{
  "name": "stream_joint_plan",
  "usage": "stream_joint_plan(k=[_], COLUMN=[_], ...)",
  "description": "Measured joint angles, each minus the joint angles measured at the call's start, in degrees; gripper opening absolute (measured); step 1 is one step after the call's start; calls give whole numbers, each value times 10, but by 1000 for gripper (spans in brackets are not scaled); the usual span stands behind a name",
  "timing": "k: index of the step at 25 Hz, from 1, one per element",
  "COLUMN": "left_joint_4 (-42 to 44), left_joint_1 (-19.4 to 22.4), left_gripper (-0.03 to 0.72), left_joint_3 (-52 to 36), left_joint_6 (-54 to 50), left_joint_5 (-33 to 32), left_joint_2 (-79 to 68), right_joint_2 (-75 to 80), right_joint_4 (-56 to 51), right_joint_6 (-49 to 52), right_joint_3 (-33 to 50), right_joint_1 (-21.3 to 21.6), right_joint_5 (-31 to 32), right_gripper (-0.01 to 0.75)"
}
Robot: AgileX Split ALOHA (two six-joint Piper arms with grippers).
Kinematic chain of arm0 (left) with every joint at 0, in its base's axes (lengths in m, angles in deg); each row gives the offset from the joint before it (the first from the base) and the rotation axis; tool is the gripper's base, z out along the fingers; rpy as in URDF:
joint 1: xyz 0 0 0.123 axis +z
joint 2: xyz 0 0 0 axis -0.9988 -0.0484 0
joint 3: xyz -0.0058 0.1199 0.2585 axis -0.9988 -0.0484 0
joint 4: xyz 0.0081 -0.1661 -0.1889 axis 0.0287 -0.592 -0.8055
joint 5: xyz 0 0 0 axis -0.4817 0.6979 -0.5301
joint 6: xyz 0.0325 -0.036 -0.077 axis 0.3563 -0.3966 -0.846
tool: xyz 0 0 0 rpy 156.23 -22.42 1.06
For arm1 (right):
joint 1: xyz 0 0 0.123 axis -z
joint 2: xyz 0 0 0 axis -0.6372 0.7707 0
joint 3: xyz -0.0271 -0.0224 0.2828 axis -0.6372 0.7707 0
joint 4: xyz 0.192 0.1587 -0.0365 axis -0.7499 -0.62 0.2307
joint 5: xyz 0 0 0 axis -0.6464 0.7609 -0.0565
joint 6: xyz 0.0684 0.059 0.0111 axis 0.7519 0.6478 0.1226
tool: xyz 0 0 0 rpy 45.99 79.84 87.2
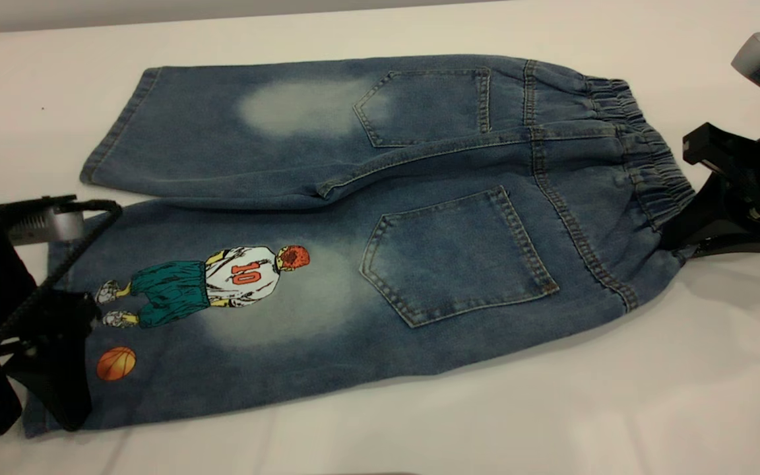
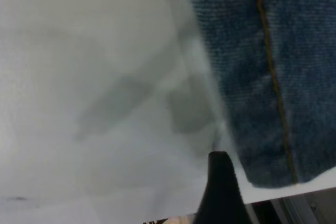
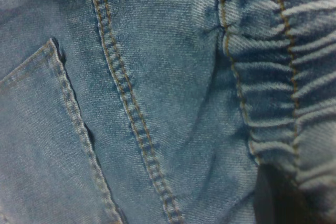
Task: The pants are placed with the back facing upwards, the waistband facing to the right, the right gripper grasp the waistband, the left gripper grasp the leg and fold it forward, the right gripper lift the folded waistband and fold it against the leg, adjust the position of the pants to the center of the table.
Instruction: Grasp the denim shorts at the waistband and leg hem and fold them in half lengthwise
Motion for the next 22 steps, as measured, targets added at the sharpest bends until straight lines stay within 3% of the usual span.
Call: stream_joint_plan(k=[5, 10, 12, 22], left_joint_4=[-1, -2, -2, -18], left_joint_1=[0, 0, 0, 0], left_gripper=[414, 111, 43, 36], left_joint_3=[1, 4, 13, 118], left_joint_6=[0, 0, 6, 46], left_joint_5=[-1, 0, 0, -86], left_joint_2=[-10, -14, -14, 101], right_joint_2=[0, 0, 0, -98], right_joint_4=[0, 1, 3, 48], right_joint_6=[0, 0, 0, 15], right_joint_3=[0, 0, 0, 0], right_joint_1=[0, 0, 0, 0], right_joint_5=[0, 1, 4, 51], right_gripper=[44, 45, 45, 38])
